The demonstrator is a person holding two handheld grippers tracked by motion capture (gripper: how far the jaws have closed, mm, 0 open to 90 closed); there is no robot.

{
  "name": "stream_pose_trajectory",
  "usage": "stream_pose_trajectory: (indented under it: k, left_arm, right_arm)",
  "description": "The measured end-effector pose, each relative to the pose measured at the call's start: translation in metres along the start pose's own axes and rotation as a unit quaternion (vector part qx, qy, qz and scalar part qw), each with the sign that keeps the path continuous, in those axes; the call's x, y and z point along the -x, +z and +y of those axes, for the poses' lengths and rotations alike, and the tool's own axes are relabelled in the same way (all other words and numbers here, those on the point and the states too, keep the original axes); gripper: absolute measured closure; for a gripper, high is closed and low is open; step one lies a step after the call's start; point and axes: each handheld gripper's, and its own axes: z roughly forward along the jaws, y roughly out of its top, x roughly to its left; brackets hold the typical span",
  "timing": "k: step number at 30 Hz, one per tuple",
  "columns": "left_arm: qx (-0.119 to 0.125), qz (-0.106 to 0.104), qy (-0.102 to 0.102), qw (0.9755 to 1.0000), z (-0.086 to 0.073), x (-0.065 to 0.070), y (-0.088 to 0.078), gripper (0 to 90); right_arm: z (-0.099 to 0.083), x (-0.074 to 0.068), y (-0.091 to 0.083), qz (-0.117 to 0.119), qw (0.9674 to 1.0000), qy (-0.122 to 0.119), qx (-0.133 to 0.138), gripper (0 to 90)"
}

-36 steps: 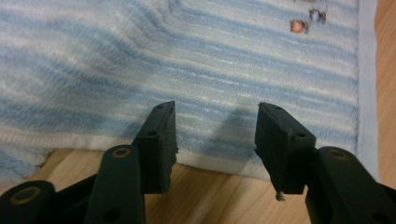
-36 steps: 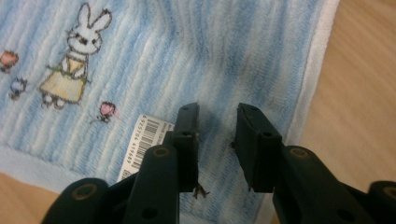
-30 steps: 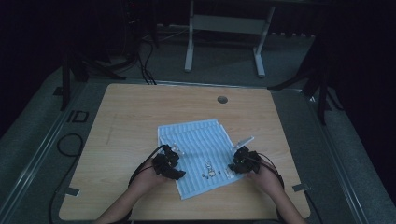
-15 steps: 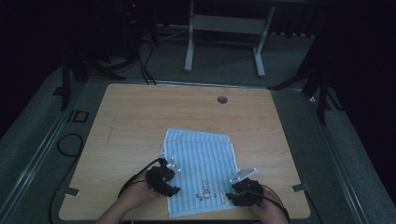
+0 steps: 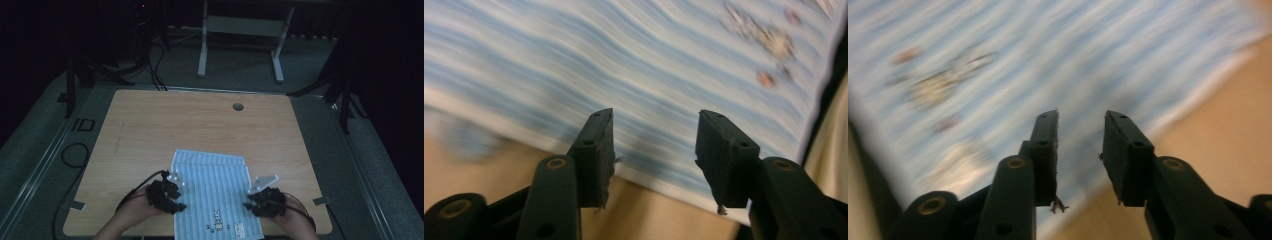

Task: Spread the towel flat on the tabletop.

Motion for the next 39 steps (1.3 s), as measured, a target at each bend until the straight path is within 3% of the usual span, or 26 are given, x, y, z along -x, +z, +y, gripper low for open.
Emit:
stream_pose_trajectory:
  k: [4, 6, 7, 8, 9, 10, 13, 16, 18, 22, 24, 27, 30, 36, 39]
  left_arm:
    - [0.014, 0.046, -0.021, 0.9986, 0.024, -0.035, -0.011, 48.9]
    - [0.018, 0.056, -0.035, 0.9976, 0.037, -0.056, -0.012, 46.1]
    - [0.018, 0.056, -0.035, 0.9976, 0.037, -0.056, -0.012, 45.6]
    - [0.014, 0.072, -0.064, 0.9952, 0.049, -0.078, -0.011, 45.6]
    - [0.006, 0.085, -0.067, 0.9941, 0.053, -0.087, -0.007, 45.5]
    - [0.002, 0.092, -0.070, 0.9932, 0.057, -0.095, -0.004, 45.1]
    - [-0.013, 0.094, -0.089, 0.9915, 0.063, -0.114, 0.009, 43.9]
    - [-0.035, 0.099, -0.103, 0.9892, 0.064, -0.125, 0.023, 41.0]
    - [-0.037, 0.099, -0.113, 0.9880, 0.063, -0.129, 0.031, 41.0]
    - [-0.039, 0.126, -0.114, 0.9847, 0.063, -0.129, 0.038, 35.4]
    - [-0.038, 0.118, -0.114, 0.9857, 0.062, -0.128, 0.040, 34.9]
    - [-0.050, 0.116, -0.090, 0.9879, 0.062, -0.123, 0.043, 37.6]
    - [-0.048, 0.107, -0.077, 0.9901, 0.064, -0.117, 0.043, 50.4]
    - [-0.036, 0.080, -0.055, 0.9946, 0.064, -0.111, 0.044, 81.9]
    - [-0.033, 0.076, -0.051, 0.9953, 0.064, -0.110, 0.043, 85.9]
  right_arm:
    - [0.029, 0.047, 0.005, -0.033, 0.9992, 0.023, 0.004, 70.7]
    - [0.044, 0.069, 0.013, -0.045, 0.9986, 0.028, -0.005, 70.2]
    - [0.044, 0.069, 0.013, -0.045, 0.9986, 0.028, -0.005, 70.2]
    - [0.051, 0.080, 0.018, -0.050, 0.9981, 0.035, -0.007, 69.6]
    - [0.063, 0.100, 0.031, -0.048, 0.9973, 0.055, -0.013, 67.0]
    - [0.067, 0.108, 0.037, -0.044, 0.9967, 0.065, -0.020, 63.8]
    - [0.077, 0.123, 0.057, -0.043, 0.9948, 0.084, -0.039, 58.5]
    - [0.083, 0.128, 0.070, -0.037, 0.9941, 0.085, -0.056, 56.3]
    - [0.085, 0.128, 0.079, -0.035, 0.9934, 0.084, -0.070, 56.3]
    - [0.084, 0.125, 0.089, -0.031, 0.9928, 0.078, -0.086, 57.1]
    - [0.084, 0.122, 0.089, -0.031, 0.9931, 0.076, -0.084, 63.2]
    - [0.083, 0.119, 0.088, -0.022, 0.9933, 0.077, -0.083, 75.3]
    - [0.083, 0.116, 0.088, -0.016, 0.9935, 0.076, -0.083, 82.2]
    - [0.084, 0.113, 0.089, -0.015, 0.9937, 0.069, -0.087, 84.8]
    - [0.082, 0.114, 0.087, -0.006, 0.9937, 0.073, -0.085, 84.8]
